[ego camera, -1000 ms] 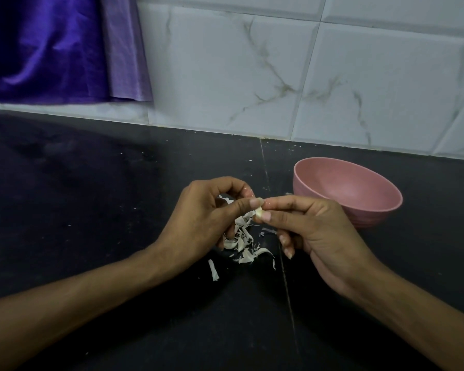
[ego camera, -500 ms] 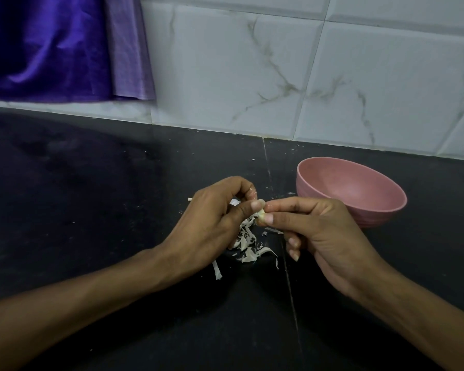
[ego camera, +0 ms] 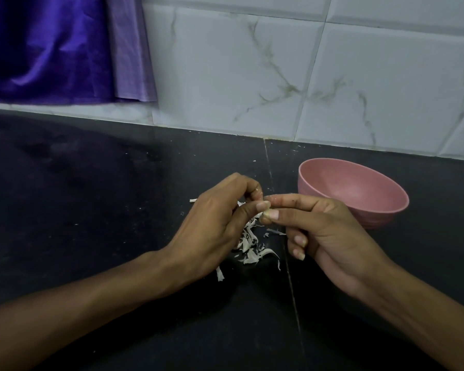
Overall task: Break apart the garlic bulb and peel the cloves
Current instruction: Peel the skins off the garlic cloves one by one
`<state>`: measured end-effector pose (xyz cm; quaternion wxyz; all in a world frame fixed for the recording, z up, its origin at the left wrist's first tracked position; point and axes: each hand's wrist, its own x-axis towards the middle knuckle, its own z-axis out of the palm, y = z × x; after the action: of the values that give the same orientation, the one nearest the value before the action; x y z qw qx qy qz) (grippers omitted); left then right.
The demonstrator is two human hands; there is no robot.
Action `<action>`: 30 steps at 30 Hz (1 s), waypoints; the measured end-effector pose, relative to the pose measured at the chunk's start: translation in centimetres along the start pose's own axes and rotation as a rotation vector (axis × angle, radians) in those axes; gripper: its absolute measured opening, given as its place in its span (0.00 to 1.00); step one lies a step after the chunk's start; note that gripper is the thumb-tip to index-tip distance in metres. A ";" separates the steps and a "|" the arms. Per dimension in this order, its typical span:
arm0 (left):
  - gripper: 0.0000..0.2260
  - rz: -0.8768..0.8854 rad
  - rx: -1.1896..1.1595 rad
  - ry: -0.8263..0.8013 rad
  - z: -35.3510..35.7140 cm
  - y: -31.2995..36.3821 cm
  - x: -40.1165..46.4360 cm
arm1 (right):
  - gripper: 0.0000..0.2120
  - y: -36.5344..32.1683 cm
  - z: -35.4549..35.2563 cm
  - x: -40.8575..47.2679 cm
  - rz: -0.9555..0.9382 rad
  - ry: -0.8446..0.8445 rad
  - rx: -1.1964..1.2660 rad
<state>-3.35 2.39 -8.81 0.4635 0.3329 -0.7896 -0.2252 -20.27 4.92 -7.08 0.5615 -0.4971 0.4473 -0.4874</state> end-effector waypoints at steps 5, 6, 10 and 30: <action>0.03 0.040 0.007 -0.009 0.2 -0.1 -0.1 | 0.17 0.1 -0.1 0.0 -0.009 -0.006 0.021; 0.02 0.045 0.005 -0.007 0.2 -0.1 -0.1 | 0.17 0.1 -0.1 0.1 -0.008 -0.009 0.026; 0.03 0.060 0.015 0.003 0.2 -0.3 -0.1 | 0.17 0.2 0.0 0.1 0.026 -0.021 0.070; 0.02 0.129 0.101 0.008 0.1 -0.4 -0.1 | 0.09 0.1 -0.5 0.1 -0.045 -0.031 -0.018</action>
<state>-3.33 2.19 -9.17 0.4628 0.3053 -0.8179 -0.1537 -20.76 4.79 -7.22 0.5525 -0.5197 0.4316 -0.4883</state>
